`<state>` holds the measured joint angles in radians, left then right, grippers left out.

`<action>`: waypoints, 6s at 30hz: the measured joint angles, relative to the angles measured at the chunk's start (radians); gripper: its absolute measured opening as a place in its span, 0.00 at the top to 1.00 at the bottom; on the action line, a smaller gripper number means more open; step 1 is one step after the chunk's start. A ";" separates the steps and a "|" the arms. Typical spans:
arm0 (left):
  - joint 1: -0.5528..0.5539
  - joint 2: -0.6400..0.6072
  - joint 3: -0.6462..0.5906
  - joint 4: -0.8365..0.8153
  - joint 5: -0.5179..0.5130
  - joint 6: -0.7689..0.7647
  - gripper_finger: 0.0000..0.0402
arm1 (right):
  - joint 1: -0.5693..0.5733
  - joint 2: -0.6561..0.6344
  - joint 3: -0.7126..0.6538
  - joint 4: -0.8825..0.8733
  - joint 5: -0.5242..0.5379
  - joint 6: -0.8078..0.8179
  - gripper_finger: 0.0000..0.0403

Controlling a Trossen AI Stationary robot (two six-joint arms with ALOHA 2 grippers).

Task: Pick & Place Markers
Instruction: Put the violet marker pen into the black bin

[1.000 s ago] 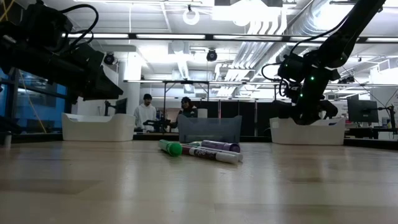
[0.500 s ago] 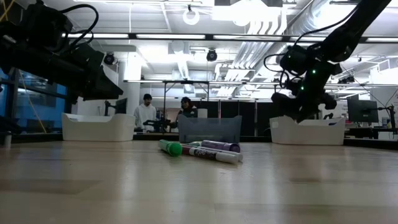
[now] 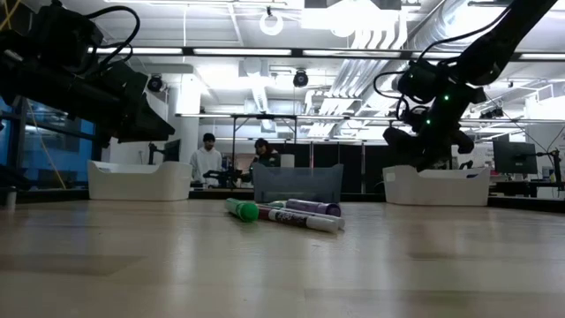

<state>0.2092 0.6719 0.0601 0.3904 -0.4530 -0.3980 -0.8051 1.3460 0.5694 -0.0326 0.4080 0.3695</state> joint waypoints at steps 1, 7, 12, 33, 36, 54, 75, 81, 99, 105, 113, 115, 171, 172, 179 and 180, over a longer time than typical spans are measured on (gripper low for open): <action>0.000 0.000 0.000 0.000 0.000 0.000 0.67 | 0.004 0.000 0.000 0.006 -0.003 -0.010 0.72; 0.000 0.000 0.000 0.000 0.000 0.000 0.67 | 0.024 0.000 0.000 0.078 -0.104 -0.089 0.72; 0.000 0.000 0.000 0.000 0.000 0.000 0.67 | 0.028 -0.001 0.000 0.137 -0.245 -0.125 0.72; 0.000 0.000 0.000 0.000 0.000 0.000 0.67 | 0.110 -0.018 0.000 0.234 -0.604 -0.222 0.51; 0.000 0.000 0.000 0.000 0.000 0.000 0.67 | 0.161 -0.018 0.000 0.313 -0.670 -0.257 0.46; 0.000 0.000 0.000 0.000 0.000 0.000 0.67 | 0.562 -0.018 0.383 -0.125 -0.388 -0.519 0.44; 0.000 0.000 0.000 -0.001 0.000 0.000 0.67 | 0.716 -0.009 0.347 0.118 -0.466 -0.238 0.45; 0.000 0.000 0.000 0.000 0.000 0.000 0.67 | 0.753 0.072 0.352 -0.081 -0.264 -0.118 0.46; 0.000 0.000 0.000 0.000 0.000 0.000 0.67 | 0.826 0.599 0.916 -0.790 -0.221 0.310 0.47; 0.000 0.000 0.000 0.000 0.000 0.000 0.67 | 0.867 0.689 1.063 -0.876 -0.228 0.440 0.47; 0.000 0.000 0.000 0.000 0.000 0.000 0.67 | 0.883 0.776 1.083 -0.903 -0.306 0.580 0.47; 0.000 0.000 0.000 0.001 0.000 0.000 0.67 | 0.884 0.793 1.084 -0.917 -0.293 0.599 0.47; 0.000 0.000 0.000 0.000 0.000 0.000 0.67 | 0.852 0.885 1.086 -0.869 -0.294 0.525 0.85; 0.000 0.000 0.000 0.000 0.000 0.000 0.67 | 0.852 0.882 1.086 -0.873 -0.293 0.520 0.85; 0.000 0.000 0.000 0.000 0.000 0.000 0.67 | 0.852 0.853 1.081 -0.934 -0.241 0.519 0.83; 0.000 0.000 0.000 0.001 0.000 0.000 0.67 | 0.851 0.843 1.078 -0.949 -0.229 0.519 0.83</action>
<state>0.2090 0.6718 0.0597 0.3912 -0.4534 -0.3977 0.0454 2.1890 1.6472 -0.9816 0.1789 0.8883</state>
